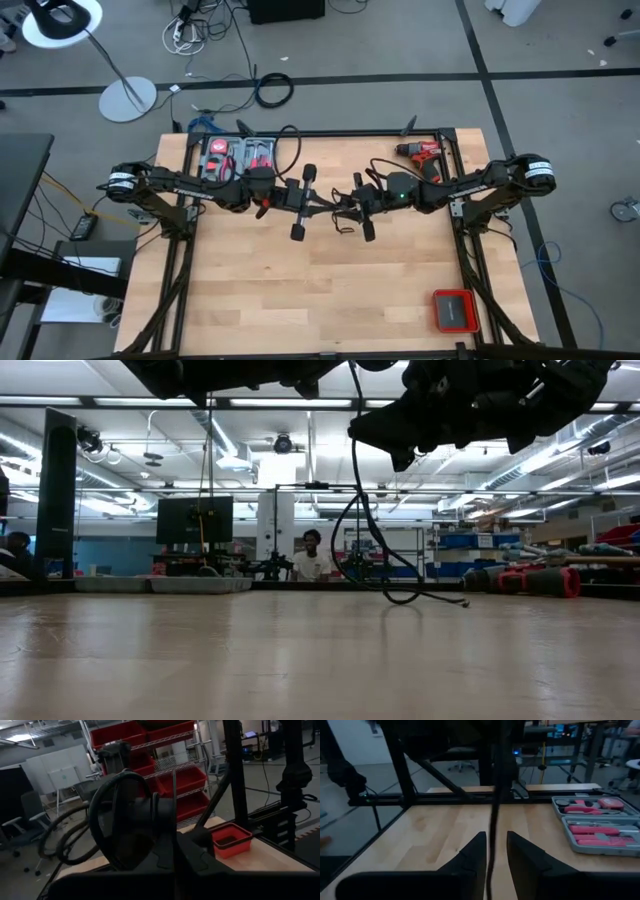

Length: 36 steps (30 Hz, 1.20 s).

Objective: Coil cords
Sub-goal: Coil the black wire on the black spool

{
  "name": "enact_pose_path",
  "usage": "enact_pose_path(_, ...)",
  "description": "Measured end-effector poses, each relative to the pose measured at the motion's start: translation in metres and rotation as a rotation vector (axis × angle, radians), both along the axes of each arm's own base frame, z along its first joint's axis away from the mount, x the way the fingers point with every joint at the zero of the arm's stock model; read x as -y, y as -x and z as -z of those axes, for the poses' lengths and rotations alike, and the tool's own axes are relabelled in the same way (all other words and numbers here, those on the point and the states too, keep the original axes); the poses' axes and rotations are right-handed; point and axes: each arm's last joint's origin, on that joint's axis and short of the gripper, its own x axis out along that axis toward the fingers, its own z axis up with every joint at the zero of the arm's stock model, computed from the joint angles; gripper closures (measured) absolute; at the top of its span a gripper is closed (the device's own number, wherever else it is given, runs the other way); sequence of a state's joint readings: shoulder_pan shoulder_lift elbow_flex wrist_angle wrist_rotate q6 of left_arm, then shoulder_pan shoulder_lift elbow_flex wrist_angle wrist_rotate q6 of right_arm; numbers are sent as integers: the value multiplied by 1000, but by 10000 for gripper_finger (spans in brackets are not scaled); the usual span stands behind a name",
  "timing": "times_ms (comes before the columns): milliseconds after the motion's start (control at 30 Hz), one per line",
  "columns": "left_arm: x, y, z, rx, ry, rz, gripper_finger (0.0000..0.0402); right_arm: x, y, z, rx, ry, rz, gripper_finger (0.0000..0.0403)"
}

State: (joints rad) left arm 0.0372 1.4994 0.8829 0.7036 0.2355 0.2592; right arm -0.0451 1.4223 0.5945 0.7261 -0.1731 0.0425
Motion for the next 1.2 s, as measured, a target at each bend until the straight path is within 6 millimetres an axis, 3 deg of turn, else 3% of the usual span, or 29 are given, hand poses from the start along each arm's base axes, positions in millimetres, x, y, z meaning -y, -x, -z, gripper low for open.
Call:
enact_pose_path(567,-1,0,-3,28,-3,-29,401,1,0,-1,6,1,72,330)
enact_pose_path(767,-1,0,-3,28,0,-41,401,1,0,-1,6,13,71,392)
enact_pose_path(1200,-1,0,-2,10,57,-38,401,1,1,9,-91,25,70,400)
